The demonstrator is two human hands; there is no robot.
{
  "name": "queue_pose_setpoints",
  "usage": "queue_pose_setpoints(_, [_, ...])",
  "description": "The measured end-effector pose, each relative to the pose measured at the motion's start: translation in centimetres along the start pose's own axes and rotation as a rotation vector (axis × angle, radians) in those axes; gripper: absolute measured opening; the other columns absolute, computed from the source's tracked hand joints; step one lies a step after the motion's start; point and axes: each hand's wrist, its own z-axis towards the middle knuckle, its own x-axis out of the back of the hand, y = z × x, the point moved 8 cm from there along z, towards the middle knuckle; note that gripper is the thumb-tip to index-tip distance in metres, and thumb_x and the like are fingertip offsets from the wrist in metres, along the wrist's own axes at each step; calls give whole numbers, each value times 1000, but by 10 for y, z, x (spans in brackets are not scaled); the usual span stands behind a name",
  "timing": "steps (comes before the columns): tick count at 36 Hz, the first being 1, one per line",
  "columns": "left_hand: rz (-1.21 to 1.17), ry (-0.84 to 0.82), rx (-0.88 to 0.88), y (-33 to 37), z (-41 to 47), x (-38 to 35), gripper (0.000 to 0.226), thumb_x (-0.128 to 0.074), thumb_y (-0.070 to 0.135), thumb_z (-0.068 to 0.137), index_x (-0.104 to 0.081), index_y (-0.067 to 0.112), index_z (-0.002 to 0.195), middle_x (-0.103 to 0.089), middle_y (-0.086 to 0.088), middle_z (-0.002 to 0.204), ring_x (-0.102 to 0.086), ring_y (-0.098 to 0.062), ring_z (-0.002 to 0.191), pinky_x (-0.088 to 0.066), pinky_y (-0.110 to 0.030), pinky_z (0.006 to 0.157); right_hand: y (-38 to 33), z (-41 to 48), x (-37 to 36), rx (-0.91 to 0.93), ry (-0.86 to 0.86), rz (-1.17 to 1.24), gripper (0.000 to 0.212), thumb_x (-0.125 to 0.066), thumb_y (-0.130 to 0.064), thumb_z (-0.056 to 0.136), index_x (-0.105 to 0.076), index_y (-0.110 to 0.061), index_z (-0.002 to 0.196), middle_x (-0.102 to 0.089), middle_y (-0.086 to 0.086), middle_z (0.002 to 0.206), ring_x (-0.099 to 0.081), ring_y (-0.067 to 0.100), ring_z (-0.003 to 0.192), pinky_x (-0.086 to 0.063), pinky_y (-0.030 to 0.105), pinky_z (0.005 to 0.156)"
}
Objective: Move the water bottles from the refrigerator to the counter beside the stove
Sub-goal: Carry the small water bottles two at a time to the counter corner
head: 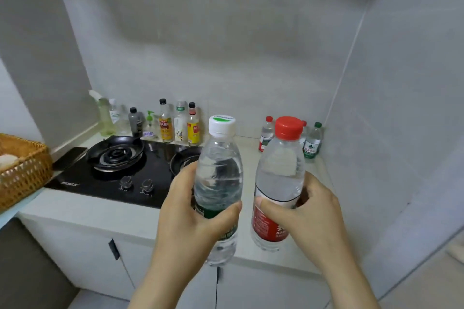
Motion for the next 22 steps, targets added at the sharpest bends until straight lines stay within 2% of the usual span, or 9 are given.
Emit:
queue_pose_setpoints(3, [-28, -23, -2, 4, 10, -28, 57, -83, 13, 63, -58, 37, 108, -68, 12, 99, -65, -1, 89, -49, -10, 71, 16, 17, 19, -11, 8, -9, 39, -82, -41, 54, -62, -38, 87, -66, -32, 83, -62, -10, 78, -49, 19, 62])
queue_pose_setpoints(7, [-53, -66, 0, 5, 24, -60, 56, -83, 11, 64, -59, 35, 108, -68, 14, 98, -66, -1, 88, -50, -12, 73, 36, 38, 36, -35, 32, -30, 39, -81, -43, 52, -59, -42, 84, -62, -39, 83, -60, -14, 78, -49, 19, 62])
queue_pose_setpoints(11, [-37, -94, -3, 1, 43, -84, 59, -83, 16, 63, -57, 35, 113, -67, 15, 101, -64, 1, 91, -47, -8, 74, 53, 56, 47, -66, 57, -37, 41, -81, -43, 51, -61, -39, 87, -67, -30, 83, -64, -7, 75, -52, 22, 64])
queue_pose_setpoints(17, [-26, -139, 3, -16, 81, -113, 61, -83, 21, 62, -55, 39, 114, -65, 14, 103, -62, 3, 92, -48, -10, 75, 74, 91, 51, -91, 97, -73, 45, -78, -48, 49, -63, -34, 89, -70, -21, 81, -66, 0, 76, -55, 29, 66])
queue_pose_setpoints(22, [-38, -170, -6, -32, 124, -132, 58, -82, 22, 62, -56, 39, 111, -66, 14, 103, -63, 3, 93, -51, -14, 76, 84, 130, 45, -107, 150, -90, 48, -77, -52, 45, -63, -34, 88, -69, -22, 80, -66, -2, 74, -53, 26, 64])
